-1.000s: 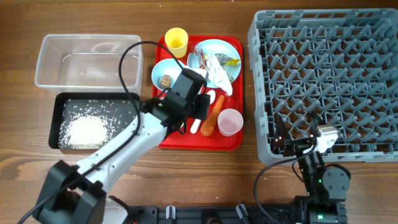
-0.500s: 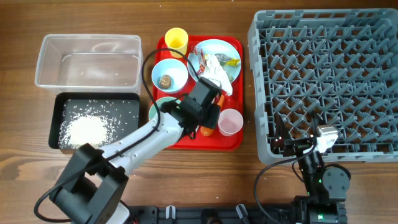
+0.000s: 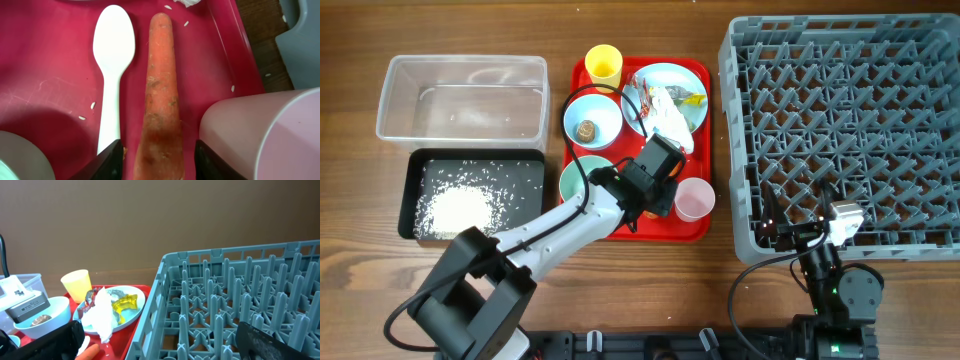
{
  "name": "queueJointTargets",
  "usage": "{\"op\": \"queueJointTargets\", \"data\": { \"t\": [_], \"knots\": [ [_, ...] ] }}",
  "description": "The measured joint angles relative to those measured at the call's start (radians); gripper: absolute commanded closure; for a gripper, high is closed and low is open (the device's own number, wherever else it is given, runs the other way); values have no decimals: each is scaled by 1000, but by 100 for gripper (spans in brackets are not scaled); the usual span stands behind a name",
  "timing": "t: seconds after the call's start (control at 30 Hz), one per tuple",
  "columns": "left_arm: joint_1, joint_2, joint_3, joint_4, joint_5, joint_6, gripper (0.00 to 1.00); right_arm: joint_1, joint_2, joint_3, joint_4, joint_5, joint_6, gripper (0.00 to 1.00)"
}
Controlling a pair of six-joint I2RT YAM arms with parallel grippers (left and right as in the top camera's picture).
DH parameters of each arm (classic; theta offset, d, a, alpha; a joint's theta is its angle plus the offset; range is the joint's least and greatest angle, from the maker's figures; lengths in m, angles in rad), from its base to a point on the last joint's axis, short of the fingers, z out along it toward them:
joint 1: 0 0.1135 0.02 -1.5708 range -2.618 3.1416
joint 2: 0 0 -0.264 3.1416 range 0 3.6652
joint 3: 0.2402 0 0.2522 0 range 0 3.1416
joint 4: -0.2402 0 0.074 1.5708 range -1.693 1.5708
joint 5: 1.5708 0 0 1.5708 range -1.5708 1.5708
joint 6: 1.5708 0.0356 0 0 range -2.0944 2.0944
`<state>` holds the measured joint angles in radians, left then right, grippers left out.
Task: Sort waste into correct bins and load items into the dishwasher rack
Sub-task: 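Grasp the orange carrot on the red tray with the left gripper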
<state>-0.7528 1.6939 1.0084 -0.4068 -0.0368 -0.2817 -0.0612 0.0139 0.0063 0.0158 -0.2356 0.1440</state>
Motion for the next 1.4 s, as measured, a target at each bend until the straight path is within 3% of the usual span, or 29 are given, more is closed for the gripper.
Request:
{"op": "queueJointTargets", "data": {
  "t": [0.3,0.67,0.87,1.27,1.33,1.4],
  "knots": [
    [6,19,0,-10,0,86,51,0,0,0,0,0,0,0],
    [10,43,0,0,1,98,49,0,0,0,0,0,0,0],
    [10,43,11,-69,6,105,48,0,0,0,0,0,0,0],
    [10,78,16,-61,20,106,39,0,0,0,0,0,0,0],
    [10,78,16,-61,20,109,41,0,0,0,0,0,0,0],
    [10,78,16,-60,20,109,55,0,0,0,0,0,0,0]
  ]
}}
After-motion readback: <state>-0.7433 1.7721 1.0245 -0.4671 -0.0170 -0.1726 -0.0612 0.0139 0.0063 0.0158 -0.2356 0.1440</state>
